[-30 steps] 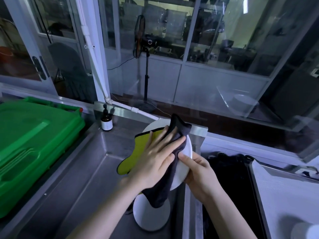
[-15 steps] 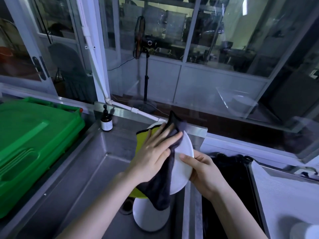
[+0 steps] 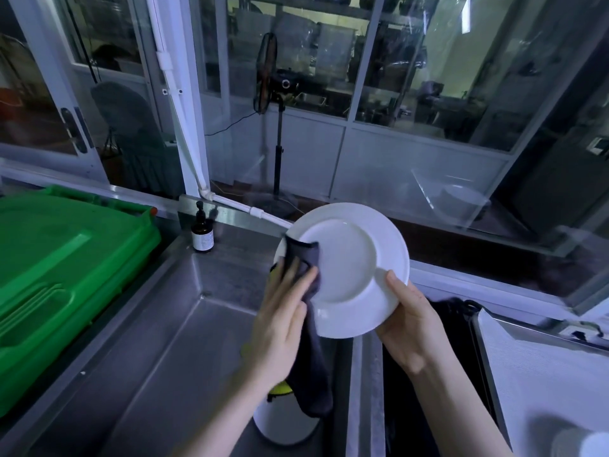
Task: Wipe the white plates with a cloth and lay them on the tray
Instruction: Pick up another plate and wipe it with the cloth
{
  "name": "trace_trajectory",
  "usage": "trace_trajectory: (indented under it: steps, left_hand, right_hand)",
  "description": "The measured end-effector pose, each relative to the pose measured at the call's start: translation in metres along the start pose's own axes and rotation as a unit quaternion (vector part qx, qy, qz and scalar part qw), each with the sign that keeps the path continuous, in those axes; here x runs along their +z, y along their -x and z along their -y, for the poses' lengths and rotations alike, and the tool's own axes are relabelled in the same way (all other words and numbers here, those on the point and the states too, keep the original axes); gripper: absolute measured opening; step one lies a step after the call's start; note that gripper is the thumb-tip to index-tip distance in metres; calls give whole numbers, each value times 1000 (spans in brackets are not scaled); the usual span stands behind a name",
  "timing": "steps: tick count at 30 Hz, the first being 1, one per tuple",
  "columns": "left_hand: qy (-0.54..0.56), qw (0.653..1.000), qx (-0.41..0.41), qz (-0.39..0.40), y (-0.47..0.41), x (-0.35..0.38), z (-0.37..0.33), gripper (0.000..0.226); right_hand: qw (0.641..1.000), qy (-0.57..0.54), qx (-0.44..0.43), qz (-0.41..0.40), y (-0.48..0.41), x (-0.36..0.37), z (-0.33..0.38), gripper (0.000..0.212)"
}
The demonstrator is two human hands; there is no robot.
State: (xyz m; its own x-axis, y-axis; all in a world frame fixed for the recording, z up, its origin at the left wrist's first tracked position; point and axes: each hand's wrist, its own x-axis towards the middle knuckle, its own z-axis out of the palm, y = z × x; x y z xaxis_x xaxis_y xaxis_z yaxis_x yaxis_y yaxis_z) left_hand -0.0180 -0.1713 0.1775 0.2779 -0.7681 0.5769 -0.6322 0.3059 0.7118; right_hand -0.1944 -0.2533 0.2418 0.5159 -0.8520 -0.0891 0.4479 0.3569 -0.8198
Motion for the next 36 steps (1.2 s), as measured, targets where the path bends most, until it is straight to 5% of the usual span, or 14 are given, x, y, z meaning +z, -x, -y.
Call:
trace_trajectory:
  steps: [3,5,11,17,23,30,36]
  left_hand:
    - [-92,988,101,79,-3,12,-8,49]
    - [-91,986,96,102,-16,11,-9,49]
    - [-68,996,24,49,-37,-8,3,47]
    - [-118,974,139,133,-21,5,-11,48]
    - [-124,982,60,128,-52,1,7,50]
    - [-116,964,171,166,-41,10,-3,51]
    - [-172,960,182,123,-9,10,-8,50]
  right_hand:
    - [1000,7,16,9,-1,8,-13,45]
    - [999,3,37,10,2,9,-23,44]
    - [1000,5,20,-11,3,6,-11,43]
    - [1000,-2,21,-7,4,5,-20,41]
    - [999,33,33,1,11,5,-33,38]
    - [998,61,26,-2,4,2,-20,33]
    - [1000,-4,19,-8,-2,0,-10,43]
